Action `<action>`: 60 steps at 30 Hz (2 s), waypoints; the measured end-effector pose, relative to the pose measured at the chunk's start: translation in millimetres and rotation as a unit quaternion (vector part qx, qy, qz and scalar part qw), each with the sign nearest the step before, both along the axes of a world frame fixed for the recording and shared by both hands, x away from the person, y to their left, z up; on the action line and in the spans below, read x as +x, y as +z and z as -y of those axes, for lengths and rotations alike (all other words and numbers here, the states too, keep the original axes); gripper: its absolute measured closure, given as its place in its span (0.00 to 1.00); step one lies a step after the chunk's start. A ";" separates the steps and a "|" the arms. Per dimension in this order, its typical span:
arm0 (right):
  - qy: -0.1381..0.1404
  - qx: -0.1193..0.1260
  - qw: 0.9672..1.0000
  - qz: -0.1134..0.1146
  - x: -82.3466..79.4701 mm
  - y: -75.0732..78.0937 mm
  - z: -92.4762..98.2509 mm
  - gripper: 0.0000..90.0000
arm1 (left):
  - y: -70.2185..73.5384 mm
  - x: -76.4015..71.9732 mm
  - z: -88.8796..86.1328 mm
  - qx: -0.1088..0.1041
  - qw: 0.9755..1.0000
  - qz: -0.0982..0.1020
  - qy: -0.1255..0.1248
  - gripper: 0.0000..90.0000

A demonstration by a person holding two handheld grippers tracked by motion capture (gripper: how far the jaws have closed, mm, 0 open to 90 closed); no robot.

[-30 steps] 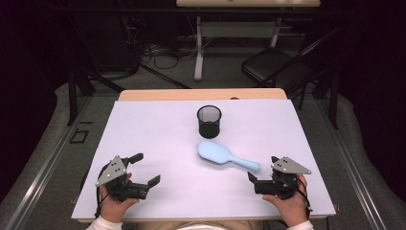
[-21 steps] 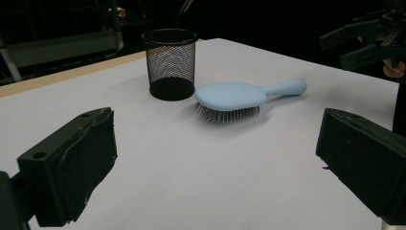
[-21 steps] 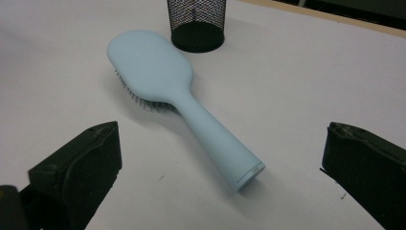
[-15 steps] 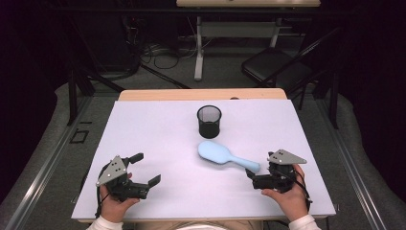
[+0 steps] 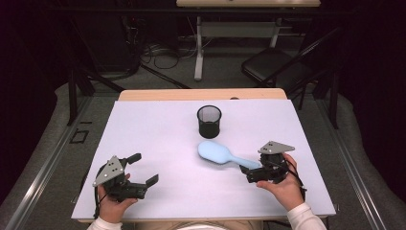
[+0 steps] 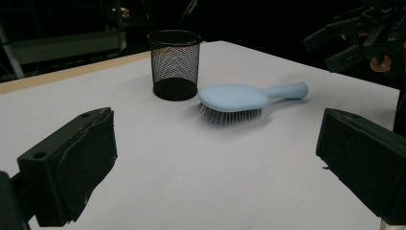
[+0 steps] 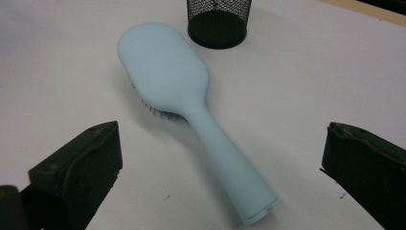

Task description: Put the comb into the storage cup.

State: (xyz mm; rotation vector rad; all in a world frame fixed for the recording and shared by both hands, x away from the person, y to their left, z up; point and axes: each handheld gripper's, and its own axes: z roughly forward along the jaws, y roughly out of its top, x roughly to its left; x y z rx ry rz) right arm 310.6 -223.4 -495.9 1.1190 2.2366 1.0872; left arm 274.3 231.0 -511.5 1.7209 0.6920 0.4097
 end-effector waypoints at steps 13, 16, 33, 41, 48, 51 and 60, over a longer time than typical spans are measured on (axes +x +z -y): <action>0.019 -0.036 0.999 -0.015 14.5 1.0 -7.6 0.02 | 0.0 -0.8 1.2 0.002 1.000 0.003 -0.005 0.00; 0.022 -0.042 0.999 -0.018 17.9 4.0 -7.9 0.04 | 0.0 -0.1 1.5 0.007 1.000 0.004 -0.003 0.00; 0.034 -0.075 0.996 -0.027 38.9 13.2 -11.3 0.10 | -1.4 1.7 2.4 0.012 1.000 0.005 -0.003 0.00; 0.041 -0.081 0.995 -0.035 46.6 16.3 -14.4 0.10 | -1.6 2.3 2.4 0.012 1.000 0.003 -0.003 0.00; 0.047 -0.093 0.993 -0.050 51.3 18.6 -16.4 0.08 | -1.8 2.0 2.9 0.011 1.000 0.002 -0.004 0.00; 0.053 -0.095 0.993 -0.052 52.5 19.8 -17.4 0.07 | -1.8 2.1 3.0 0.011 1.000 0.003 -0.004 0.00; 0.062 -0.089 0.991 -0.075 61.3 22.1 -19.3 0.00 | -1.9 2.1 3.2 0.013 1.000 0.002 -0.004 0.00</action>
